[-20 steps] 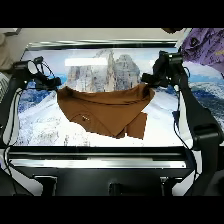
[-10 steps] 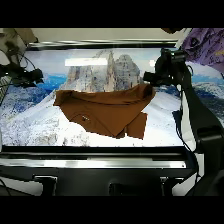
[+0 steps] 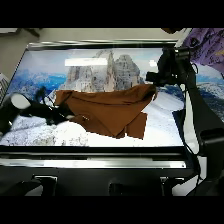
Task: Fold the clothes and pants, and hang the long-sleeved shirts on hangers.
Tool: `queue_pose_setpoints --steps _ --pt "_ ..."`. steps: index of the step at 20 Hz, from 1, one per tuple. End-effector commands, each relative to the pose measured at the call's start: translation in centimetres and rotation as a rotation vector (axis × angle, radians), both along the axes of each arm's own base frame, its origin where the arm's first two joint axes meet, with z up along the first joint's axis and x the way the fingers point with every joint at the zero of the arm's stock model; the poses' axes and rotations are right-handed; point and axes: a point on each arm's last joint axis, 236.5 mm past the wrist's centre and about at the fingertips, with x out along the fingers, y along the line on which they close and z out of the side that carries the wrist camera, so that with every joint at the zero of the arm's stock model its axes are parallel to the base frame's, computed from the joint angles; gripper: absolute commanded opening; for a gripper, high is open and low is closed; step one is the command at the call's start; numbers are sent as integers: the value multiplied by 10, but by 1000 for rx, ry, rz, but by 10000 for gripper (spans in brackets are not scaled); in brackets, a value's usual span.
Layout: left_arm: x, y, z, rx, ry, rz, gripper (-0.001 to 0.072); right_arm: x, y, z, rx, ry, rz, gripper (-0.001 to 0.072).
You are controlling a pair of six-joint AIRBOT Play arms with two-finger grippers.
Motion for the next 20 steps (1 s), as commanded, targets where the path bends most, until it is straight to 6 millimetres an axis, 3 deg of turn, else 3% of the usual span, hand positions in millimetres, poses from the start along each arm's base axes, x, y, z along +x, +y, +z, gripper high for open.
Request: queue_pose_setpoints --steps 1,4,7,12,20 --pt "-52 -66 -38 -143 33 50 415 -8 -2 -1 -9 34 5 26" --pt "-59 -96 -55 -120 -13 8 415 -12 -2 -3 -12 51 4 26" --pt "-55 -111 -74 -108 -7 61 415 -12 -2 -3 -11 52 2 26" --pt "-53 -110 -99 -71 27 78 415 -13 -2 -3 -12 57 2 26" --pt "-16 -104 -97 -70 -96 165 414 -18 -3 -4 -15 78 0 26"
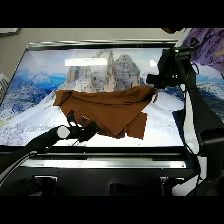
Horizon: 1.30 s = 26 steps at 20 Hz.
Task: Fold the clothes and pants, and hang the long-sleeved shirts on hangers.
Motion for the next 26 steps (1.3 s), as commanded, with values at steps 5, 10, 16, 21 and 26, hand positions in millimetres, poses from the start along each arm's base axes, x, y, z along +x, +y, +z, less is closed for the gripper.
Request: queue_pose_setpoints --steps 5,10,16,21,26 --pt "12 4 -11 18 -22 40 220 -5 -1 -1 -4 20 -2 26" --pt "43 -5 30 3 -143 -53 15 -5 -4 12 -13 -8 -4 26" --pt "127 75 245 139 -598 -197 12 6 -83 127 -293 -344 -125 26" --pt "89 170 488 372 -1058 -51 14 -62 -123 242 -374 -532 -219 26" --pt "-17 196 594 462 -1304 53 14 -187 -130 297 -262 -547 -282 27"
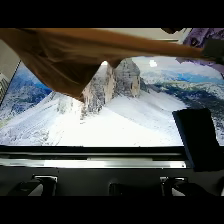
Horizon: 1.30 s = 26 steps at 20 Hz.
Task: Fold the clothes and pants, and hang the long-sleeved shirts on hangers.
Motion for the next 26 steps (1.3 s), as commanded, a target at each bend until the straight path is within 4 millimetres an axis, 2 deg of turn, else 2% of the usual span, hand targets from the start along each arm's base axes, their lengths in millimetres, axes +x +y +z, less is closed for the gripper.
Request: queue_pose_setpoints --steps 1,3,5,6,8,10,12,13,15,18,20,22,23,25,26 --pt "-78 22 52 54 -133 83 14 -90 -4 28 84 -9 -11 27" --pt "-97 25 44 56 -93 101 14 -117 5 43 138 -65 41 27" --pt "-99 30 28 69 -24 119 14 -126 15 55 199 -138 68 27" --pt "-93 32 19 63 13 124 14 -125 20 58 230 -161 71 26" --pt "-73 32 -5 59 102 120 14 -105 34 54 274 -165 101 26" --pt "-40 33 -48 64 240 111 14 -70 54 34 314 -107 133 26" --pt "-3 32 -107 65 408 95 15 -24 77 -8 344 18 168 27" --pt "16 30 -144 65 505 84 15 -1 88 -36 357 92 177 27" --pt "47 29 -223 65 694 75 15 50 113 -105 383 246 213 27" --pt "85 32 -338 45 894 95 15 117 143 -212 446 373 227 27" --pt "101 34 -398 36 981 112 15 144 167 -271 529 419 231 27" --pt "113 36 -438 33 1039 122 15 155 186 -307 607 447 235 31" --pt "118 37 -452 32 1055 127 15 157 192 -314 631 452 238 67" --pt "123 37 -464 22 1062 133 15 157 193 -312 639 448 245 221" --pt "126 38 -463 24 1049 135 15 154 188 -304 619 447 267 311"
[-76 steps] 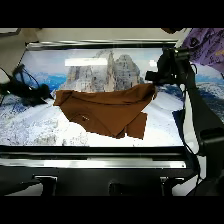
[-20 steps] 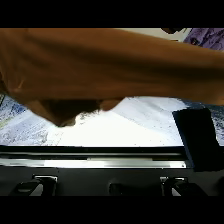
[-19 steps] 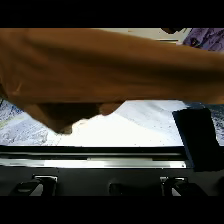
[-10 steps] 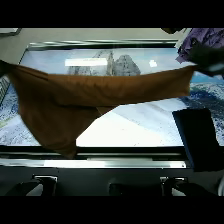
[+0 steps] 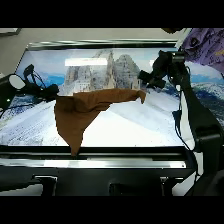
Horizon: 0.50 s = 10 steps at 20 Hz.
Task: Fold the clothes and pants, and hang the long-sleeved shirts on hangers.
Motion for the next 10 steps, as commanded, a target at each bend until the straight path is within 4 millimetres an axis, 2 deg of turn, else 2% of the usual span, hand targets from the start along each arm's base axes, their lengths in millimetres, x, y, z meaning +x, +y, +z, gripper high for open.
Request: queue_pose_setpoints --steps 1,2,3,5,6,7,8,10 --pt "12 4 -25 6 1 6 15 0 4 2 31 -7 64 373" --pt "14 4 -20 18 -16 -22 15 -10 -5 18 8 -14 116 431" --pt "16 3 -15 32 -32 -54 15 -19 -18 37 -14 -24 157 456" --pt "19 2 -7 37 -47 -71 15 -42 -42 74 -52 -47 226 454" --pt "21 2 -3 37 -54 -72 15 -55 -47 83 -61 -37 260 453" --pt "21 2 0 37 -56 -73 16 -70 -46 83 -48 -8 276 452" --pt "22 2 0 36 -58 -72 16 -85 -31 78 8 22 288 452" --pt "22 2 0 24 -49 -45 16 -113 31 61 205 45 322 453"
